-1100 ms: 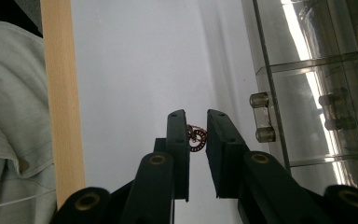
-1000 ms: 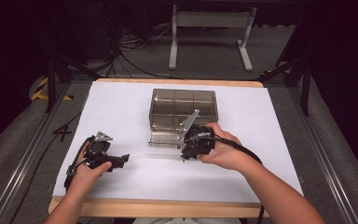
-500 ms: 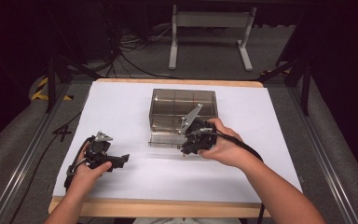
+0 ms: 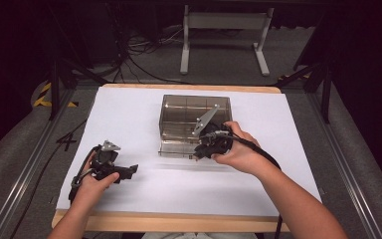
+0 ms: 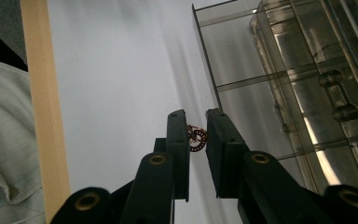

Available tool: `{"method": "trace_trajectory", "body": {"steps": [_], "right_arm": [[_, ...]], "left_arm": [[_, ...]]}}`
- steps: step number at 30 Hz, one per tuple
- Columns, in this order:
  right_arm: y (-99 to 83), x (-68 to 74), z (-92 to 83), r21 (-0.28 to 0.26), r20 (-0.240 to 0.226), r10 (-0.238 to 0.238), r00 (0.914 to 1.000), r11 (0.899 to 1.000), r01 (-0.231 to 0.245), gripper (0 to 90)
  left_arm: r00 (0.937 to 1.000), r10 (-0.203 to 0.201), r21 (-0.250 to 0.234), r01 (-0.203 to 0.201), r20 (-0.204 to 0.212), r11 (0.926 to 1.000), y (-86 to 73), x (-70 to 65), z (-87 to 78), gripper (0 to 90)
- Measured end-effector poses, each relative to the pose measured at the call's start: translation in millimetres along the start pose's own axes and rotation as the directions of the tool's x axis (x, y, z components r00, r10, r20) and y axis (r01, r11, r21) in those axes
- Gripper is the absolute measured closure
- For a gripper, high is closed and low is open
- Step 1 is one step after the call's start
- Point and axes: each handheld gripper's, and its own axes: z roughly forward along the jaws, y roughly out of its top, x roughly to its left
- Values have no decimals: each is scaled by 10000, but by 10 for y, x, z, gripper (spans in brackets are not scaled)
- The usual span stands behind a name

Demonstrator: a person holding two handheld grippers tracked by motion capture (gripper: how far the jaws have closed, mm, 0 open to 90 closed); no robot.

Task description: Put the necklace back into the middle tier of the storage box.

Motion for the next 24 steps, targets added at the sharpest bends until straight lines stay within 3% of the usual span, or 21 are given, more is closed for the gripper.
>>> {"method": "trace_trajectory", "body": {"steps": [24], "right_arm": [[73, -167, -15, -363, 552, 768, 9955, 9965, -749, 797]], "left_arm": [[10000, 31, 41, -31, 12, 10000, -3, -7, 9, 39]]}}
